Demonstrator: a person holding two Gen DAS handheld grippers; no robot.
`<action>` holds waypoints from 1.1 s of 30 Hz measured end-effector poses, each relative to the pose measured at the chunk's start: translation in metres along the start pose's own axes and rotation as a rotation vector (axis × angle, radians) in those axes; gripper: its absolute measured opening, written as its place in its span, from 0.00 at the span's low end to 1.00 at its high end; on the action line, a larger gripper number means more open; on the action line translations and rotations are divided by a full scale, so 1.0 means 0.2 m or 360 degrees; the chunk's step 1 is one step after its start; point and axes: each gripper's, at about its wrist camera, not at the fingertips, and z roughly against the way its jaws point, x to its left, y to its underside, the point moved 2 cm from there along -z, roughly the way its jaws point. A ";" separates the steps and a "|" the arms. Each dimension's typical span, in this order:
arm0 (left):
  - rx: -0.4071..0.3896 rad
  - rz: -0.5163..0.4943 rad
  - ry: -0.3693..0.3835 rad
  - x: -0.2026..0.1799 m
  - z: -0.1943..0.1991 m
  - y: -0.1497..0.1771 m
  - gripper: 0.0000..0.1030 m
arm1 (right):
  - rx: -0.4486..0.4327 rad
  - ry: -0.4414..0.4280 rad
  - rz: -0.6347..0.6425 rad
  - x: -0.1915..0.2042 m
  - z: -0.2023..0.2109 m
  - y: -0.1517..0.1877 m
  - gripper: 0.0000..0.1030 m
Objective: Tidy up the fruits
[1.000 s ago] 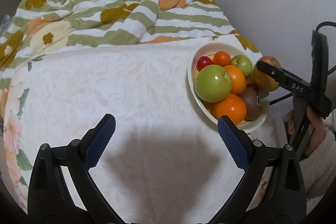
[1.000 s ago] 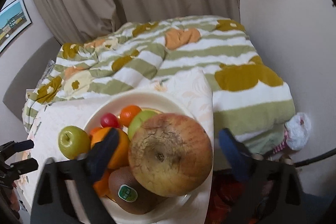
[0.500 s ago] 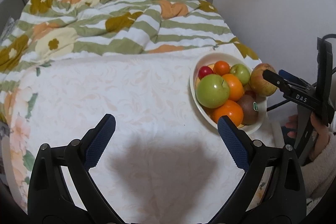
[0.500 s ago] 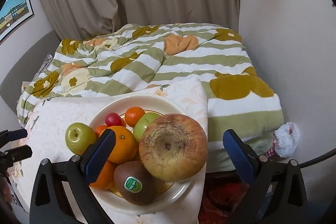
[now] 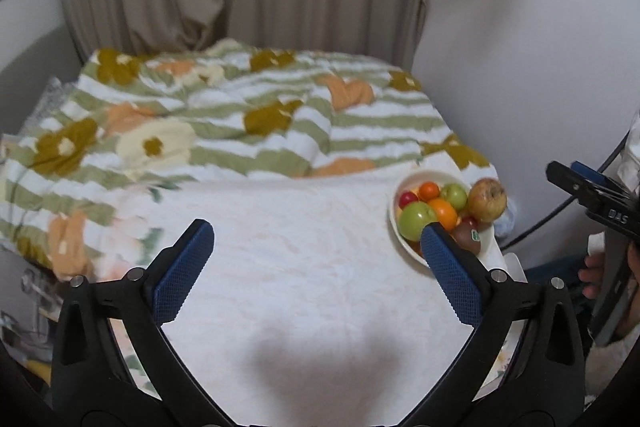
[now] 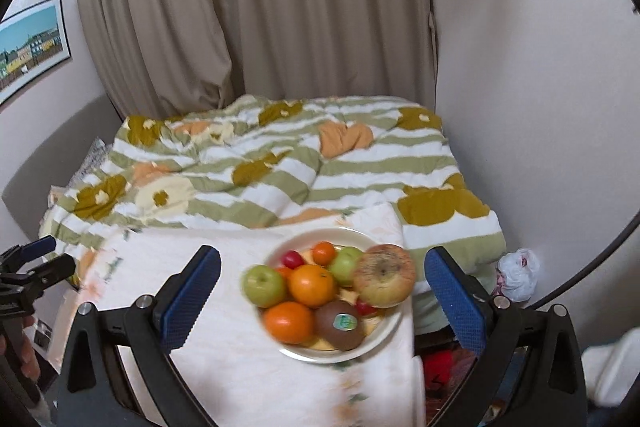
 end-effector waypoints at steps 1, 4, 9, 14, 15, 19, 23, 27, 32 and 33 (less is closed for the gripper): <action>-0.0015 -0.0004 -0.0012 0.02 0.03 0.00 1.00 | -0.0014 0.0003 0.0000 0.04 0.04 0.00 0.99; -0.0067 -0.0022 -0.0072 0.07 0.15 0.01 1.00 | -0.0040 0.0018 0.0014 0.17 0.14 0.00 0.99; -0.0126 -0.0020 -0.0137 0.16 0.30 0.06 1.00 | -0.0009 0.0015 0.0022 0.36 0.21 0.07 0.99; -0.0111 0.0006 -0.0175 0.22 0.37 0.11 1.00 | 0.0013 0.0030 0.0026 0.45 0.22 0.15 0.99; -0.0110 0.0007 -0.0173 0.23 0.38 0.12 1.00 | 0.0016 0.0033 0.0025 0.46 0.22 0.16 0.99; -0.0110 0.0005 -0.0175 0.24 0.39 0.15 1.00 | 0.0017 0.0076 0.0046 0.49 0.23 0.19 0.99; -0.0115 0.0006 -0.0160 0.25 0.39 0.16 1.00 | 0.0002 0.0110 0.0069 0.50 0.25 0.19 0.99; -0.0123 0.0001 -0.0160 0.24 0.39 0.16 1.00 | -0.0006 0.0118 0.0070 0.51 0.25 0.18 0.99; -0.0124 -0.0006 -0.0163 0.23 0.38 0.14 1.00 | -0.0009 0.0120 0.0070 0.52 0.24 0.18 0.99; -0.0125 -0.0007 -0.0162 0.23 0.38 0.14 1.00 | -0.0007 0.0120 0.0072 0.52 0.24 0.18 0.99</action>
